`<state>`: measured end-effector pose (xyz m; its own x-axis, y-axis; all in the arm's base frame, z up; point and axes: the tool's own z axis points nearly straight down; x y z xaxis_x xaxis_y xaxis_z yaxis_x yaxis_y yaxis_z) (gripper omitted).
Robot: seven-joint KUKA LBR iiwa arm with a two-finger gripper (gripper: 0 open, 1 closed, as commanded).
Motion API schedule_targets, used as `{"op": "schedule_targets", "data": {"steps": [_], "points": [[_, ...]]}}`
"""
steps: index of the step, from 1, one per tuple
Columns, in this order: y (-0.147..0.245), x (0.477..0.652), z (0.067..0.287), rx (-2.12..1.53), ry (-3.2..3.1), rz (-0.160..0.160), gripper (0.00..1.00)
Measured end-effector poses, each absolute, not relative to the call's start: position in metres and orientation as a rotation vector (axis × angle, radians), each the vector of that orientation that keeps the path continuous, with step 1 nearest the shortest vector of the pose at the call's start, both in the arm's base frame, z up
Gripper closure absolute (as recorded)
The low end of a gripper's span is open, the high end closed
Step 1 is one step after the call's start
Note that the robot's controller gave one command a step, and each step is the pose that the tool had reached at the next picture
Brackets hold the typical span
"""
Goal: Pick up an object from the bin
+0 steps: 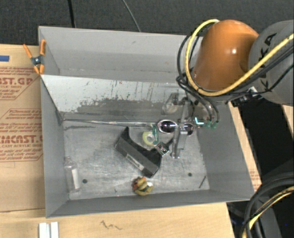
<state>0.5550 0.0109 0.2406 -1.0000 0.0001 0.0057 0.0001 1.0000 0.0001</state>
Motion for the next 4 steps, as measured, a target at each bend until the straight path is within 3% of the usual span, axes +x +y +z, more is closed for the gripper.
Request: {"op": "schedule_targets", "data": {"steps": [1,2,3,4], "points": [[0.011,0.556,0.245,0.001,-3.144,0.0,0.0],[0.02,0.554,0.2,-0.164,-3.142,-0.002,0.0],[0.052,0.563,0.157,-0.362,-3.12,0.0,0.0],[0.045,0.565,0.144,-0.427,-3.113,-0.002,0.0]]}}
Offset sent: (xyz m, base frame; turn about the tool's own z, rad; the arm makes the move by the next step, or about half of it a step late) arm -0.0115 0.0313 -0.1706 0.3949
